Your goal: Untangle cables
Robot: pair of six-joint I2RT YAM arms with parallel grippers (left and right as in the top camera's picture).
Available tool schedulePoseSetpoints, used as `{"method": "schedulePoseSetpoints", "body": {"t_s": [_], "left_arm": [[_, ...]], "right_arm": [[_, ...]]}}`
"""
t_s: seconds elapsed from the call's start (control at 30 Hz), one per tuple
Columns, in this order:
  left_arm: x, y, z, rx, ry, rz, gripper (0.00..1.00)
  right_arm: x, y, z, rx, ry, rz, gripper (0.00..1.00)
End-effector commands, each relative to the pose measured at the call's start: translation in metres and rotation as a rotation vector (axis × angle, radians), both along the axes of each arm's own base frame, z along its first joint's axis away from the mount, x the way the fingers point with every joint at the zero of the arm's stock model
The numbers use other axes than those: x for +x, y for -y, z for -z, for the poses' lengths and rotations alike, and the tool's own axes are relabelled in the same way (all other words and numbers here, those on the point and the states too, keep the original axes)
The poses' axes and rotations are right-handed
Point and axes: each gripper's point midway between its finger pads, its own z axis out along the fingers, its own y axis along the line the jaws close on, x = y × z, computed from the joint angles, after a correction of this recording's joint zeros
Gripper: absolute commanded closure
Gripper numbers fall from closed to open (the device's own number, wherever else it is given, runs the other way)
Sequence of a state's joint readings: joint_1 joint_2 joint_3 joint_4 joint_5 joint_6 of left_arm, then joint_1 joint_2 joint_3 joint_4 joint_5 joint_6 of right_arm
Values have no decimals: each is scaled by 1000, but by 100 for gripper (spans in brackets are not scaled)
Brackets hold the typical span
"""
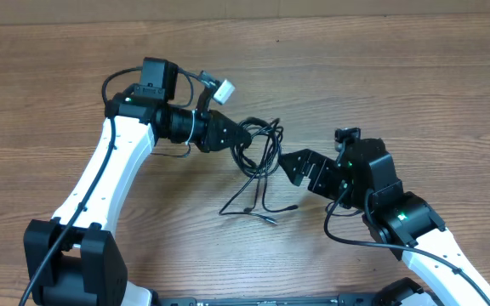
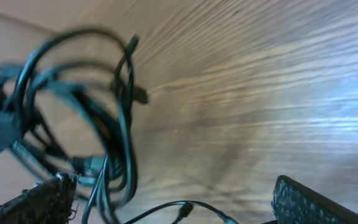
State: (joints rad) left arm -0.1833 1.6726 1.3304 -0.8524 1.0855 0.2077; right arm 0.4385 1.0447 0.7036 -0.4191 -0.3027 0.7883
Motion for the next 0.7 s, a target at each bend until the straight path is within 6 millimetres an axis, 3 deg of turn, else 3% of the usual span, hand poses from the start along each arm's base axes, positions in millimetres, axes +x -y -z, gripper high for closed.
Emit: {"method": "schedulePoseSetpoints", "body": {"t_s": [0.0,0.2,0.47,0.67], "left_arm": [[4,7,-17,-56,-173,-85,96],[6,14,-35,-148,-167,-53,96],[5,14,-38,-163,-148,-37,96],[5,15,-39,-167,-143,-32,96]], "right_arm": [[-6,-13,-13,60,8,-76,3],[-1,-8,-12,37,21,-43,43],[14,-8,-27,50,110,-14,45],[25,4,-24,-2,134,62,50]]}}
